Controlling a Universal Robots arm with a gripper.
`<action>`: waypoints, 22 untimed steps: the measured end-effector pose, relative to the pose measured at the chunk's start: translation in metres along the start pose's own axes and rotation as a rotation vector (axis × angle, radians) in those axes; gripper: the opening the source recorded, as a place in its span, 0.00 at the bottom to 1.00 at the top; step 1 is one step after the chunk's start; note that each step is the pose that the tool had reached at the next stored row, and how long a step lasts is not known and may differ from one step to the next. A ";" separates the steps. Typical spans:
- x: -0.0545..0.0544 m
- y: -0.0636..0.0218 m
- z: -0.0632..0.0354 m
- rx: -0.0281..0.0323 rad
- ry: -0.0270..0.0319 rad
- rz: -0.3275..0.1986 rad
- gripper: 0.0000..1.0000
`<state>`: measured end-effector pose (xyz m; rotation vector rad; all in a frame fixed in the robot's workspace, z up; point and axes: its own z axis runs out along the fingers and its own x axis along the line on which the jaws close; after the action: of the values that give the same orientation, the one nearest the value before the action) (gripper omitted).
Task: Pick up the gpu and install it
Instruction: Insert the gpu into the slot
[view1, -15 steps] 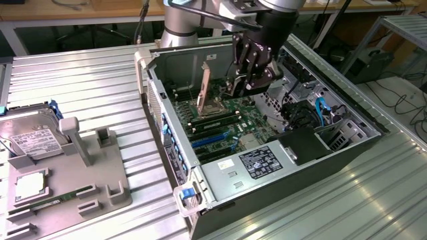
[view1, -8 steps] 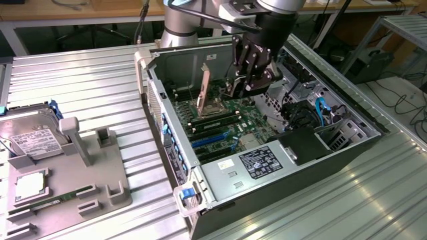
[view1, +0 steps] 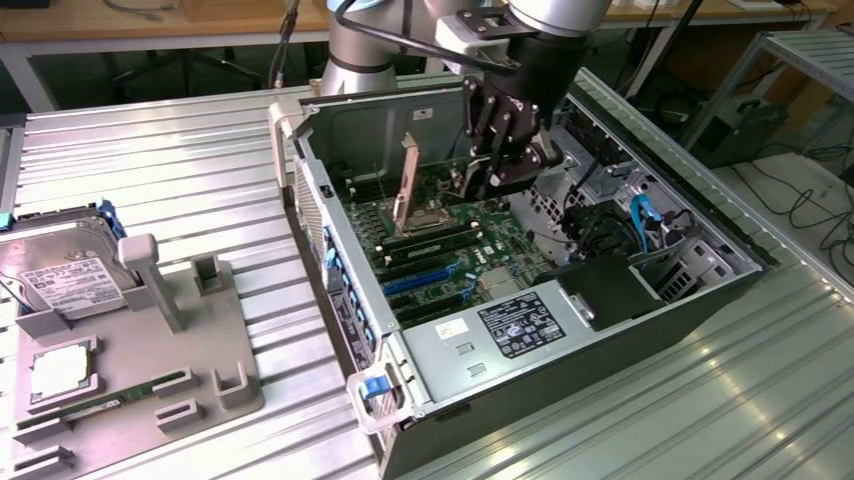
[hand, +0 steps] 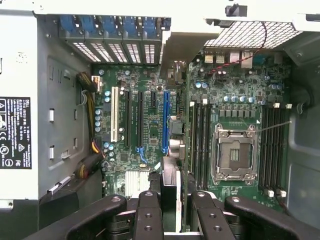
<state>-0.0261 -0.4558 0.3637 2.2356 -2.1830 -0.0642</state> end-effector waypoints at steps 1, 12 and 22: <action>0.000 0.0000 0.0006 0.0000 0.0000 0.000 0.28; 0.000 -0.0001 0.0073 0.0000 -0.0008 0.000 0.28; 0.001 -0.0004 0.0160 0.0000 -0.0011 0.000 0.28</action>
<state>-0.0264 -0.4565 0.3477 2.2361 -2.1836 -0.0655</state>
